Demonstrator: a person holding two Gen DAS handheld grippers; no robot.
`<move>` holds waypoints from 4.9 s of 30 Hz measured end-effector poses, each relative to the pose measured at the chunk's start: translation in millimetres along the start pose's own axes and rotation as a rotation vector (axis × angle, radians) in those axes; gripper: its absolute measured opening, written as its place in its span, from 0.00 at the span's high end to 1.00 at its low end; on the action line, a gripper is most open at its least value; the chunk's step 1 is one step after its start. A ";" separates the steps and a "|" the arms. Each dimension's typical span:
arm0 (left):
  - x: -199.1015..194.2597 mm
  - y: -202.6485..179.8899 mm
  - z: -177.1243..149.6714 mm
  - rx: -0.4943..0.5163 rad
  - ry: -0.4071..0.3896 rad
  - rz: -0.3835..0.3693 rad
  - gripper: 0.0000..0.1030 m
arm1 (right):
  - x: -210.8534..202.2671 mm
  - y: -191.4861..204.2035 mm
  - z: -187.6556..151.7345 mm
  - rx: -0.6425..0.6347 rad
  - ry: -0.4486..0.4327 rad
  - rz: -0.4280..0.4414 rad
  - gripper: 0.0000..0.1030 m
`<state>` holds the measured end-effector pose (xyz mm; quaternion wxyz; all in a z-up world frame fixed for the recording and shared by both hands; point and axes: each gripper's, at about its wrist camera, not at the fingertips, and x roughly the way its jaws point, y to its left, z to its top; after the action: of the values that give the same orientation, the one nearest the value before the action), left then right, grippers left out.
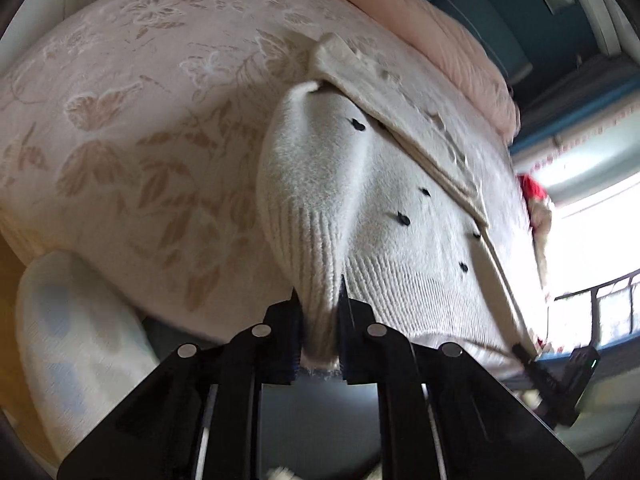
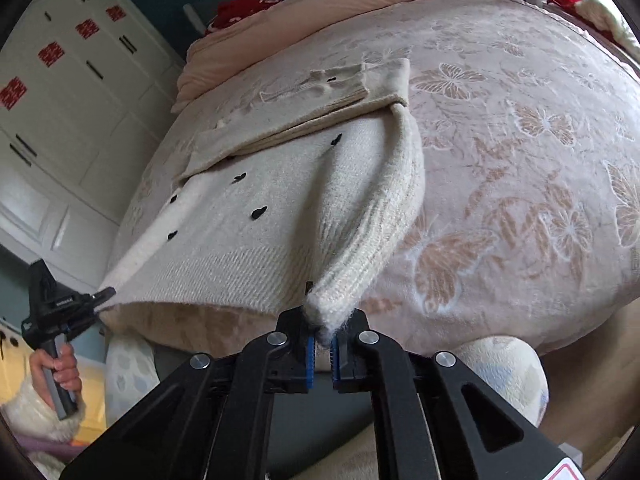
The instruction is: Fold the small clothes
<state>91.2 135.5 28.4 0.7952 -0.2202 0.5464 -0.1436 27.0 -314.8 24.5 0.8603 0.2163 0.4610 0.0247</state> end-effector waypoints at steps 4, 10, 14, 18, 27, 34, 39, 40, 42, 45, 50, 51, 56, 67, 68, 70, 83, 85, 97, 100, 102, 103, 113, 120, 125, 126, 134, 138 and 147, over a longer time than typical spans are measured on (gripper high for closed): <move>-20.3 6.6 -54.9 0.072 0.100 0.040 0.88 | -6.0 1.9 -46.3 -0.066 0.122 0.002 0.95; -56.0 20.5 -102.9 0.054 0.127 0.056 0.88 | -22.1 -0.1 -126.4 -0.023 0.253 0.046 0.95; -70.9 22.5 -102.8 0.029 0.117 0.045 0.88 | -34.8 -5.2 -138.1 0.037 0.251 0.088 0.95; -77.7 -2.7 -56.6 0.047 0.014 -0.035 0.88 | -54.3 -18.8 -67.1 0.089 0.061 0.135 0.95; 9.8 -67.8 126.5 0.137 -0.253 -0.051 0.87 | 21.3 -40.6 135.2 0.172 -0.224 0.166 0.95; 145.6 -68.5 211.0 0.122 -0.152 0.111 0.81 | 140.9 -82.8 214.5 0.337 -0.163 0.082 0.88; 180.3 -35.6 221.7 0.014 -0.099 0.140 0.73 | 161.5 -96.5 223.9 0.410 -0.165 0.076 0.77; 175.4 -33.4 222.3 0.009 -0.112 0.126 0.65 | 151.8 -96.4 224.5 0.407 -0.208 0.087 0.71; 151.1 -36.9 218.0 0.056 -0.193 0.121 0.44 | 125.7 -97.0 221.1 0.382 -0.306 0.063 0.41; 125.6 -41.4 208.9 0.202 -0.265 0.149 0.13 | 116.1 -91.5 214.3 0.259 -0.288 -0.022 0.41; 168.3 -27.4 216.1 0.234 -0.123 0.211 0.23 | 164.1 -84.6 200.3 0.120 -0.106 -0.130 0.45; 174.7 -23.0 216.7 0.218 -0.090 0.200 0.46 | 175.7 -85.2 198.0 0.117 -0.072 -0.142 0.62; 163.1 -24.9 228.5 0.137 -0.102 0.129 0.88 | 154.3 -74.0 207.8 0.132 -0.162 -0.058 0.94; 196.9 -21.1 241.7 0.120 -0.091 0.278 0.85 | 189.3 -102.4 222.2 0.201 -0.096 -0.168 0.86; 189.0 -27.1 240.9 0.138 -0.105 0.279 0.84 | 174.4 -92.9 224.4 0.190 -0.131 -0.172 0.85; 158.9 -49.0 232.9 0.214 -0.182 0.291 0.84 | 143.6 -68.4 224.1 0.118 -0.214 -0.215 0.85; 203.4 -80.5 150.2 0.215 -0.066 0.142 0.71 | 225.1 50.2 146.4 -0.125 0.000 0.032 1.00; 199.4 -62.5 156.3 0.210 -0.076 0.143 0.72 | 203.0 -16.0 151.0 0.036 -0.045 -0.007 1.00; 99.7 7.9 118.4 -0.044 -0.244 0.091 0.24 | 82.3 -91.4 82.0 0.233 -0.173 -0.216 0.50; 83.9 45.7 99.3 -0.176 -0.232 0.114 0.23 | 80.3 -111.8 57.3 0.327 -0.129 -0.162 0.47; 90.3 67.1 87.3 -0.280 -0.200 0.111 0.23 | 91.8 -115.1 46.9 0.376 -0.095 -0.092 0.47; 95.6 74.6 82.3 -0.336 -0.189 0.095 0.23 | 98.7 -114.0 44.9 0.397 -0.081 -0.051 0.47; 109.2 46.8 104.3 -0.377 -0.203 -0.065 0.80 | 104.9 -81.6 91.7 0.448 -0.163 0.148 0.78; 27.5 40.7 61.8 -0.255 -0.209 0.031 0.84 | 54.3 -60.2 55.7 0.302 -0.073 0.111 0.79; 63.8 78.4 9.1 -0.278 -0.058 0.128 0.82 | 92.0 -94.0 -11.9 0.353 0.094 -0.031 0.71; 66.5 80.9 5.6 -0.275 -0.051 0.136 0.79 | 85.0 -96.7 -14.3 0.378 0.073 -0.029 0.66; -8.5 24.5 48.0 -0.078 -0.347 0.185 0.53 | 33.5 -63.8 57.0 0.184 -0.141 -0.166 0.49; 29.9 -7.3 90.7 0.017 -0.301 0.133 0.46 | 82.9 -49.1 102.7 0.109 -0.101 -0.149 0.43; 147.6 16.9 130.3 -0.078 -0.118 0.097 1.00 | 141.5 -52.2 136.9 0.130 -0.090 -0.116 0.93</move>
<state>265.8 106.1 -59.2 0.8229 -0.2324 0.5137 -0.0700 210.0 -375.6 -41.0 0.8642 0.2457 0.4344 -0.0646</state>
